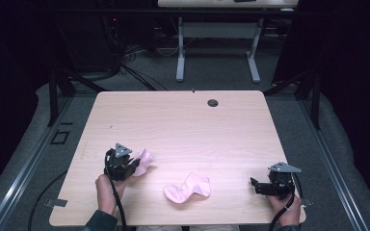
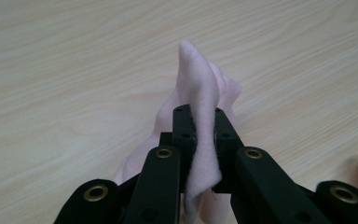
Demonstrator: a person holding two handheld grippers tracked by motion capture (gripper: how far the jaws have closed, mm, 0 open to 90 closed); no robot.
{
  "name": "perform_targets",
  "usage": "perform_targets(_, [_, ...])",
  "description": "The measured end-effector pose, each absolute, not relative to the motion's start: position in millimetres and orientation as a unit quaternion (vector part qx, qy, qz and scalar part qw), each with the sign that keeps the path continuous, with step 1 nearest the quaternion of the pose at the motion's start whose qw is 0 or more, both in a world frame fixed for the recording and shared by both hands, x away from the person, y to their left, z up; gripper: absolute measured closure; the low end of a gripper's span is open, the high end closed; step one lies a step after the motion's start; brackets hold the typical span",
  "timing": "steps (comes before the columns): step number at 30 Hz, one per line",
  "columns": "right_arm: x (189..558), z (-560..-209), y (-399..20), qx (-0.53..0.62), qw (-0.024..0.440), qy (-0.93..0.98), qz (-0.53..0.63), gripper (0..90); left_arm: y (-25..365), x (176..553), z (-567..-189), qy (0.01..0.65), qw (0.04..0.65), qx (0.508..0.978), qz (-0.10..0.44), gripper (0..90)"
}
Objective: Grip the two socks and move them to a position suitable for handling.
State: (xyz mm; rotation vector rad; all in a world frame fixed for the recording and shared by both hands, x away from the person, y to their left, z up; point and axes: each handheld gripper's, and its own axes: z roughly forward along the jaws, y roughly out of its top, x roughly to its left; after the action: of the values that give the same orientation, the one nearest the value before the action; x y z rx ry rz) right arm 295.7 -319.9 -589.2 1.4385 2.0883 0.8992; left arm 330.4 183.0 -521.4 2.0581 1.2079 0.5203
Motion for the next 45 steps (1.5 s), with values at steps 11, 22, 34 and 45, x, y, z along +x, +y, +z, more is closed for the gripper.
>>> perform_targets(11, [295.8, -589.2, -319.9, 0.521, 0.224, 0.756, 0.326, 8.1, 149.4, 334.0, -500.5, 0.43, 0.372, 0.799, 0.196, 83.8])
perform_targets(22, [295.7, -589.2, -319.9, 0.521, 0.224, 0.756, 0.326, 8.2, 103.0, 349.3, -505.6, 0.407, 0.383, 0.812, 0.167, 83.8])
perform_targets(34, [295.7, -589.2, -319.9, 0.521, 0.224, 0.756, 0.326, 8.3, 57.4, 371.8, -528.6, 0.406, 0.363, 0.828, 0.135, 83.4])
perform_targets(45, [295.6, -589.1, -319.9, 0.52, 0.224, 0.756, 0.326, 8.8, 38.3, 386.7, -552.2, 0.424, 0.326, 0.837, 0.12, 57.0])
